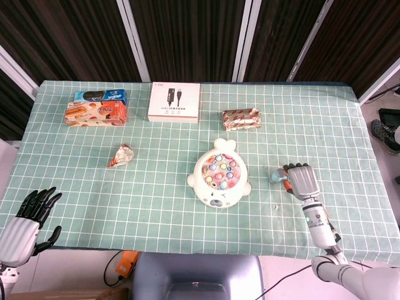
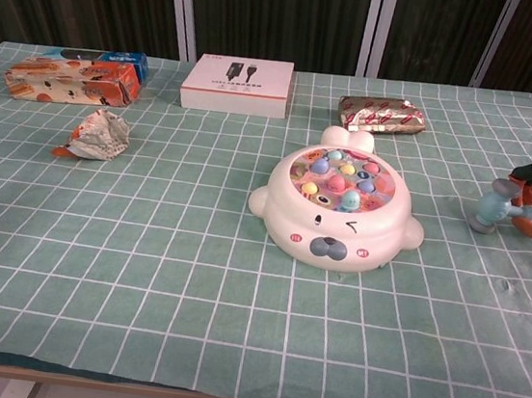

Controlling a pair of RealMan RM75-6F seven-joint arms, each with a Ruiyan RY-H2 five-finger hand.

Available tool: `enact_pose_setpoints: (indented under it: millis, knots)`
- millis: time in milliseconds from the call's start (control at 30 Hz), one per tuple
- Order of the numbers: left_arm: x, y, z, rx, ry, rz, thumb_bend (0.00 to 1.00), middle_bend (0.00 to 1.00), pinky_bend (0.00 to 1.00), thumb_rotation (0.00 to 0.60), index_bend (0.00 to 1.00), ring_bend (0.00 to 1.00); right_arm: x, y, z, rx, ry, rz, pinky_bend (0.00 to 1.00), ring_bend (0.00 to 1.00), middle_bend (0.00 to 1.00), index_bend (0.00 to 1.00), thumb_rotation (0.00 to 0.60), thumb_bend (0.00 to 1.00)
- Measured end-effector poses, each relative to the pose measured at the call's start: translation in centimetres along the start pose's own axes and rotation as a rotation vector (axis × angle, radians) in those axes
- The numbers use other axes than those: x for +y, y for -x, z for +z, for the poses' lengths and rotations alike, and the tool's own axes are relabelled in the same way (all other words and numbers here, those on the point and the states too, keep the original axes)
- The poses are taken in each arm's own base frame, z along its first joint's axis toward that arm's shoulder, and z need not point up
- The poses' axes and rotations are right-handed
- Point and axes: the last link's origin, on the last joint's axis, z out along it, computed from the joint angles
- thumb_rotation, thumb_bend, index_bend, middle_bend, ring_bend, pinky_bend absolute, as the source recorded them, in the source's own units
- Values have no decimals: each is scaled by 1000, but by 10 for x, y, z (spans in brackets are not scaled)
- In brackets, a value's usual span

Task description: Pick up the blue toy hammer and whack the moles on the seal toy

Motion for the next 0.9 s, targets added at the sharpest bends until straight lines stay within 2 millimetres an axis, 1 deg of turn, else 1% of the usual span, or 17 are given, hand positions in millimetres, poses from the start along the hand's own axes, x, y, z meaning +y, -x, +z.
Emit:
enact_pose_setpoints:
  millis: [167,433,633,767,833,900]
  knots:
    - [-1,0,0,1,-7,1,419,0,22,600,0,0,2,4,0,-24,7,0,656,564,638,919,600,541]
    - [-1,0,0,0,-7,0,419,0,22,600,0,0,5,2,0,-19,22,16,655,540,636,890,600,513]
    - [-1,-1,0,4,-8,-1,419,0,22,600,0,0,8,3,0,-40,29,1,640,496,634,875,600,496]
    - [-1,-1,0,3,-7,0,419,0,21,600,0,0,9,4,0,-59,30,-11,634,441,577,815,600,485]
    - [0,-1,0,2,-7,0,419,0,22,600,0,0,10,4,0,-67,27,-15,632,427,533,783,600,483]
    - [0,-1,0,2,-7,0,419,0,21,600,0,0,10,4,0,-71,27,-17,632,426,514,774,600,482]
